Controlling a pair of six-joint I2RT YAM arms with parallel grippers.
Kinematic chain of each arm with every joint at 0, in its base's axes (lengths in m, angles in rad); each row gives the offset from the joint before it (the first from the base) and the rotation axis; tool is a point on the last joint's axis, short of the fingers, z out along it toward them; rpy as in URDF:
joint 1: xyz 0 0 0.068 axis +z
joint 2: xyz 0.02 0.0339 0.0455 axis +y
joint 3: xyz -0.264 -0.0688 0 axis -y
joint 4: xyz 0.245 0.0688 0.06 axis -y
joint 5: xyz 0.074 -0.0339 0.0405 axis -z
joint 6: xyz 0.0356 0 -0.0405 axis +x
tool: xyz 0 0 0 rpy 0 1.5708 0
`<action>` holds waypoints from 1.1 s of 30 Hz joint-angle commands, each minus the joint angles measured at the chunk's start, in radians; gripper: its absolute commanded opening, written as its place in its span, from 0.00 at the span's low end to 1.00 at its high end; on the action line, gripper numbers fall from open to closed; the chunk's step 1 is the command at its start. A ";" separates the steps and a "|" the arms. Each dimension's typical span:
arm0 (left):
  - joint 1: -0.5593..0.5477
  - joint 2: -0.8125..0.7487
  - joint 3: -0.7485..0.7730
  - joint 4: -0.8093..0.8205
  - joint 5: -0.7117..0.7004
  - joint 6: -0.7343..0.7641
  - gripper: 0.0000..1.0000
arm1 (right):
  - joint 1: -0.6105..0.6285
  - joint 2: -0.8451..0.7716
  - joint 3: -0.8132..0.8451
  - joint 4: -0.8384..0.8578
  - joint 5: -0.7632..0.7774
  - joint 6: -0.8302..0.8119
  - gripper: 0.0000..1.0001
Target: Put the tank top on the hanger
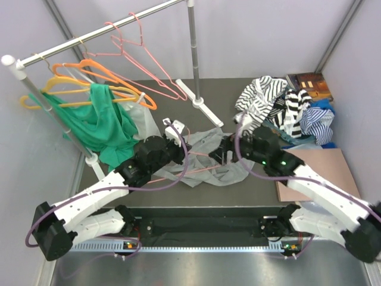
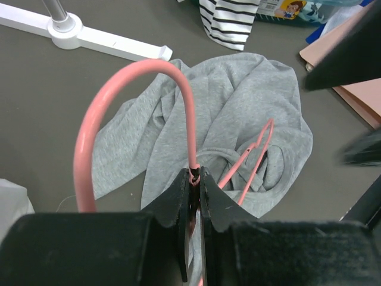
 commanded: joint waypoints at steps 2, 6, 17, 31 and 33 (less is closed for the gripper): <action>-0.002 -0.058 -0.024 0.051 0.064 0.035 0.00 | -0.019 0.229 0.054 0.108 -0.093 -0.063 0.86; -0.004 -0.095 -0.051 0.077 0.160 0.059 0.00 | -0.030 0.345 0.120 0.134 -0.135 -0.060 0.86; -0.005 -0.110 -0.056 0.092 0.252 0.070 0.00 | -0.030 0.580 0.162 0.140 -0.207 -0.163 0.82; -0.011 -0.084 -0.007 0.025 0.207 0.079 0.00 | -0.045 0.611 0.183 0.116 -0.204 -0.232 0.82; -0.013 -0.079 -0.002 -0.006 0.162 0.081 0.00 | -0.045 0.561 0.157 0.085 -0.210 -0.250 0.84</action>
